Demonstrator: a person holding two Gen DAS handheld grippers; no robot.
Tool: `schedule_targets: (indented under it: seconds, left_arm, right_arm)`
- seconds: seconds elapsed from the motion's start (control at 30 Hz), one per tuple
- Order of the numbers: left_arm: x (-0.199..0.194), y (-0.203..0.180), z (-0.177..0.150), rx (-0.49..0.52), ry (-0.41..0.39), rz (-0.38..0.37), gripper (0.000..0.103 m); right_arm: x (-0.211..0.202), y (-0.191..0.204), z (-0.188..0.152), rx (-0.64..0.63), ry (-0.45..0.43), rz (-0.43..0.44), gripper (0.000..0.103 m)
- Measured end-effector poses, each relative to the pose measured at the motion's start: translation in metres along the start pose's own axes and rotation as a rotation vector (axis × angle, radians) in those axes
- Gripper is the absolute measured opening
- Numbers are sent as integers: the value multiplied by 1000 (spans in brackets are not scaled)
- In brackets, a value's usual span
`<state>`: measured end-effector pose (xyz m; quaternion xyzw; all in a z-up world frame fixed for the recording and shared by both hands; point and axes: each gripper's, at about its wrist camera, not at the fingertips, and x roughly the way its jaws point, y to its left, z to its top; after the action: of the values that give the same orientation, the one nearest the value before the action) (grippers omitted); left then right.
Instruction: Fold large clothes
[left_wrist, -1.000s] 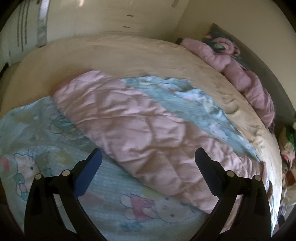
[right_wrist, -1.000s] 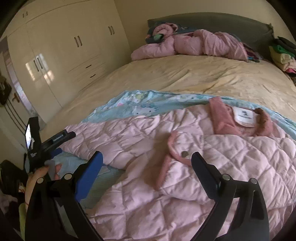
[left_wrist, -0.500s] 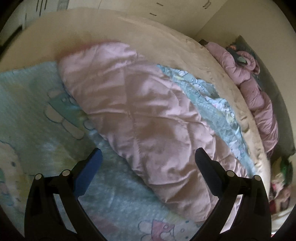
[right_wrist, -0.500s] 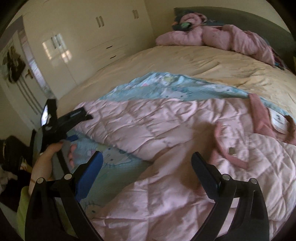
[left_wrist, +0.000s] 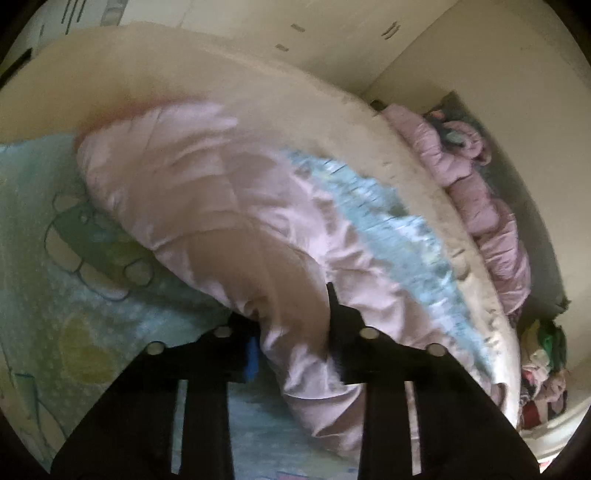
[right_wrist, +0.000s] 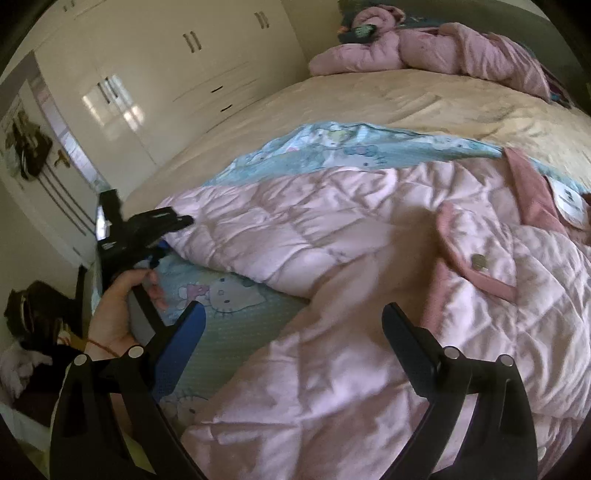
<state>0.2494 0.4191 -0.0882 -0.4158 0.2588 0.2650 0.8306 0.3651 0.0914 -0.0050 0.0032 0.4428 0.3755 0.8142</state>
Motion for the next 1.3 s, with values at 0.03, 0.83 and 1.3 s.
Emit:
schedule_targets:
  seconds: [0.03,0.83,1.3]
  left_arm:
    - [-5,-3,2,1,-11,-18,17]
    - [-125,-143,-13,296,-223,-321,12]
    - [-156,-222,-75,580,-217,-439,12]
  right_arm:
    - [-3,-4,-1,13,-4,-1,96]
    - [-128,-93,-63,296,-177,-64,96]
    - [-186,-137,-98,385,-221,-186,96]
